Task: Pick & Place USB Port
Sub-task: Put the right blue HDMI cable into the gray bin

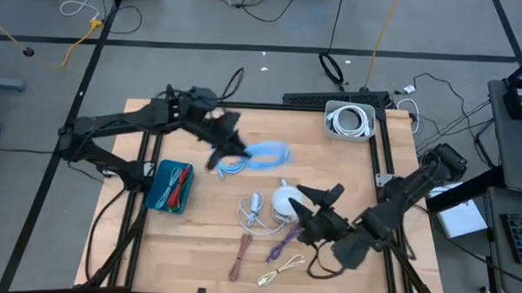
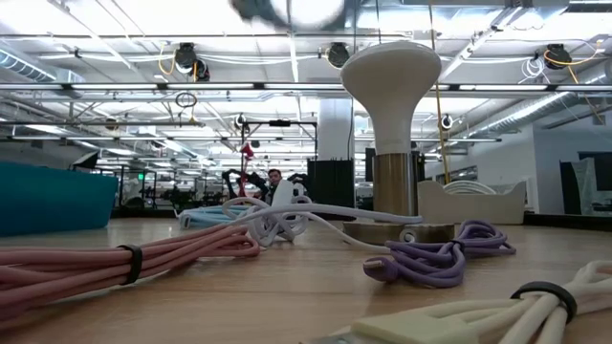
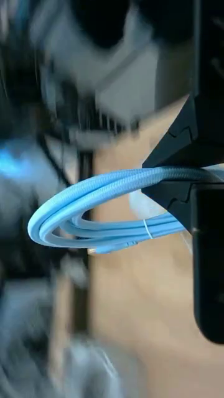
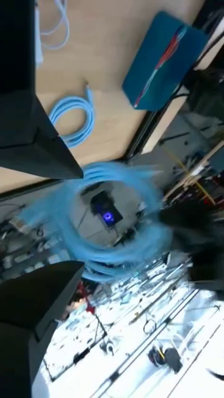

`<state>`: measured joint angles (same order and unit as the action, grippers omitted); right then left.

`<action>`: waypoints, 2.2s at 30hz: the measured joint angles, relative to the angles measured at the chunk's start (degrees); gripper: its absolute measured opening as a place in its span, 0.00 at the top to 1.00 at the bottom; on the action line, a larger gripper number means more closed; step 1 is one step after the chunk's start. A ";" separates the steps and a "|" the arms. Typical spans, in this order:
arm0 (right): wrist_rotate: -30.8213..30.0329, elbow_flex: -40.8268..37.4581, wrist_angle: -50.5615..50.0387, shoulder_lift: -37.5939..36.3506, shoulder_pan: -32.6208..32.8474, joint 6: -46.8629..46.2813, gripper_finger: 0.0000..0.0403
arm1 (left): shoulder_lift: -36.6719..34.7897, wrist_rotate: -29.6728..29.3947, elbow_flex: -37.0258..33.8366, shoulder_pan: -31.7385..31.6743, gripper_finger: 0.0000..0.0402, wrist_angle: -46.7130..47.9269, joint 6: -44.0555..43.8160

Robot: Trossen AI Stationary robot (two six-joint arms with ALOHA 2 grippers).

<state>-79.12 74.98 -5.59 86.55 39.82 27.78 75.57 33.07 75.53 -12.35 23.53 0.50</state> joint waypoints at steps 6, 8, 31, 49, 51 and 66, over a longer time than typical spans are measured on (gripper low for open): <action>14.84 -4.71 0.80 -9.28 0.07 -3.15 0.48 | -4.56 0.15 0.04 10.64 0.97 4.63 2.40; 25.37 -6.60 1.11 -13.74 -1.14 -6.36 0.48 | -5.17 -2.95 -0.27 15.24 0.97 5.16 2.46; 80.84 -18.99 25.64 -13.66 -21.73 -37.63 0.36 | -1.49 -15.59 -0.26 21.88 0.97 -2.49 -2.03; 75.92 -18.99 27.20 -12.58 -21.69 -35.29 0.51 | 3.01 -10.40 -0.22 18.35 0.97 -5.94 -5.73; 76.26 -18.99 27.18 -12.58 -22.16 -35.22 0.58 | 3.06 -9.47 -0.24 18.05 0.97 -6.85 -6.07; 54.10 -16.61 8.34 -21.00 -23.26 -27.28 0.96 | 0.65 -13.30 -0.03 20.44 0.80 -1.70 -7.56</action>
<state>-25.03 58.37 2.75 65.56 16.56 0.49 76.22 19.77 75.50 8.09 21.83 -7.06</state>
